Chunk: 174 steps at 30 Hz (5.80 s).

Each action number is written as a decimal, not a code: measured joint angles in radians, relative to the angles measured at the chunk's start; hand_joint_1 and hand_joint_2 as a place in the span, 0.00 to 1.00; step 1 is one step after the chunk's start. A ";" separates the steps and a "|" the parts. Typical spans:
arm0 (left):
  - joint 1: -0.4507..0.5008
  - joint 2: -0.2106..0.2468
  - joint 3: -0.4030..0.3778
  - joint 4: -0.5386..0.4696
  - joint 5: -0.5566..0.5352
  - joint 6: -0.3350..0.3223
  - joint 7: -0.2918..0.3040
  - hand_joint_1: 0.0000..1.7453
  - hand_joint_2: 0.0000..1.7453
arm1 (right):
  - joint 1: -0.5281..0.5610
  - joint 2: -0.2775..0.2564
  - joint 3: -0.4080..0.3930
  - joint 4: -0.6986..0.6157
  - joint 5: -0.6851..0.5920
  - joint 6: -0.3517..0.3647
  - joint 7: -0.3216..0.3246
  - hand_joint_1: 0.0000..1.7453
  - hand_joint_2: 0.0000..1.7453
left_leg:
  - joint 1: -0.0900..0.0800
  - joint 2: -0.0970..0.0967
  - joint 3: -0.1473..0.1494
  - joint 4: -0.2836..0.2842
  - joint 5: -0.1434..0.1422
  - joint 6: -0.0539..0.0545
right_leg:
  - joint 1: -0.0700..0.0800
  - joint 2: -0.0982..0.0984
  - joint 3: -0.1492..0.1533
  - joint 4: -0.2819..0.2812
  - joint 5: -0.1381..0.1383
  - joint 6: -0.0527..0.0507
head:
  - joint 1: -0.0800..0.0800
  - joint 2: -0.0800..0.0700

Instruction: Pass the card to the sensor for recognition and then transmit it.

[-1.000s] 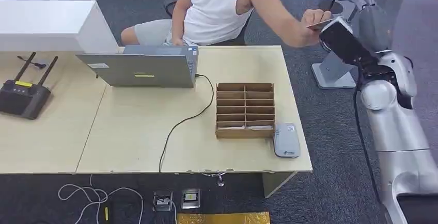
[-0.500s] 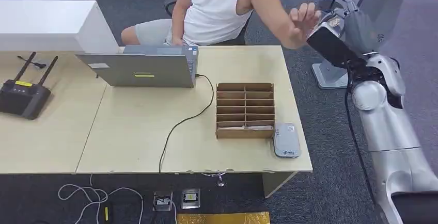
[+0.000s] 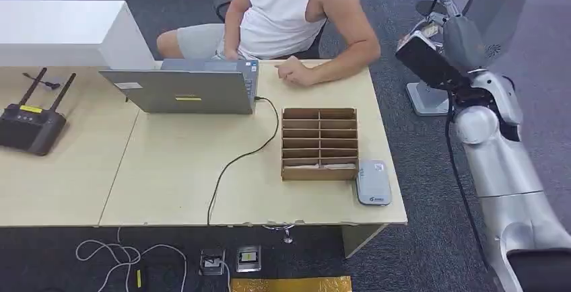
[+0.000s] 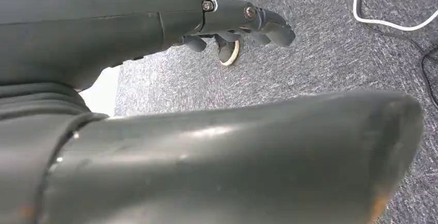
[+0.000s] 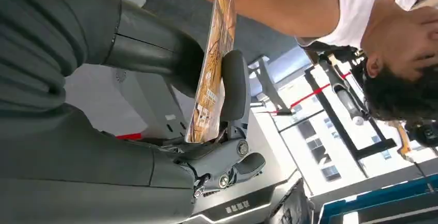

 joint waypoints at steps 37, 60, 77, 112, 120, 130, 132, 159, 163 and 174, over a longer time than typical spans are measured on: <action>0.003 -0.008 0.001 0.000 0.005 0.004 0.032 0.00 0.00 | 0.346 -0.037 -0.023 0.021 0.127 0.164 0.056 1.00 1.00 | 0.000 0.003 0.000 0.000 -0.001 -0.001 | 0.000 0.002 -0.001 -0.001 0.000 0.000 | 0.000 0.000; 0.002 -0.012 0.000 0.000 -0.010 0.004 0.016 0.00 0.00 | 0.454 -0.019 -0.035 0.010 0.127 0.176 0.059 1.00 1.00 | 0.001 0.003 0.000 0.000 -0.001 -0.001 | 0.000 0.002 -0.001 -0.001 0.000 0.000 | 0.000 0.000; 0.002 -0.018 -0.001 0.000 -0.010 0.003 0.016 0.00 0.00 | 0.475 0.000 -0.038 0.038 0.129 0.178 0.047 1.00 1.00 | 0.001 0.003 0.001 0.000 -0.001 -0.001 | 0.001 0.003 -0.001 -0.001 0.000 0.000 | 0.000 0.000; 0.001 -0.019 -0.025 0.000 -0.019 -0.001 0.001 0.00 0.00 | 0.322 -0.034 -0.114 0.054 0.220 0.166 0.008 1.00 1.00 | 0.000 0.005 0.001 0.000 -0.001 -0.001 | 0.000 0.007 -0.002 0.000 0.000 -0.001 | 0.000 0.000; -0.001 -0.027 -0.037 0.000 -0.029 0.003 -0.004 0.00 0.00 | 0.134 -0.039 -0.121 0.081 0.231 0.161 -0.030 1.00 1.00 | 0.000 0.005 0.001 0.000 -0.001 -0.001 | 0.000 0.006 -0.002 0.000 0.001 -0.001 | 0.000 0.000; -0.032 -0.034 -0.062 0.000 -0.049 -0.014 -0.004 0.00 0.00 | -0.079 0.024 -0.092 0.263 0.296 0.016 -0.077 1.00 1.00 | 0.001 0.004 -0.001 0.000 0.000 -0.002 | 0.001 0.005 -0.003 0.001 0.001 -0.001 | 0.000 0.000; -0.035 -0.035 -0.069 0.000 -0.051 -0.017 -0.004 0.00 0.00 | -0.108 0.043 -0.079 0.307 0.311 -0.001 -0.079 1.00 1.00 | 0.001 0.004 -0.001 0.000 0.000 -0.002 | 0.001 0.004 -0.002 0.001 0.001 -0.001 | 0.000 0.000; -0.060 -0.031 -0.119 -0.001 -0.069 -0.064 -0.003 0.00 0.00 | -0.165 0.189 0.016 0.579 0.338 -0.096 -0.088 0.04 1.00 | 0.002 0.003 -0.001 0.000 0.001 -0.003 | 0.002 0.002 -0.003 0.001 0.001 -0.001 | 0.000 0.000; -0.068 -0.031 -0.126 -0.001 -0.069 -0.067 -0.003 0.00 0.00 | -0.172 0.196 0.024 0.599 0.327 -0.137 -0.089 0.00 1.00 | 0.002 0.003 -0.001 0.000 0.001 -0.003 | 0.002 0.002 -0.003 0.001 0.001 -0.001 | 0.000 0.000; -0.078 -0.030 -0.144 -0.001 -0.066 -0.069 -0.003 0.00 0.00 | -0.200 0.201 0.024 0.634 0.293 -0.246 -0.097 0.00 1.00 | 0.002 0.003 -0.001 0.000 0.001 -0.003 | 0.002 0.003 -0.003 0.001 0.001 -0.001 | 0.000 0.000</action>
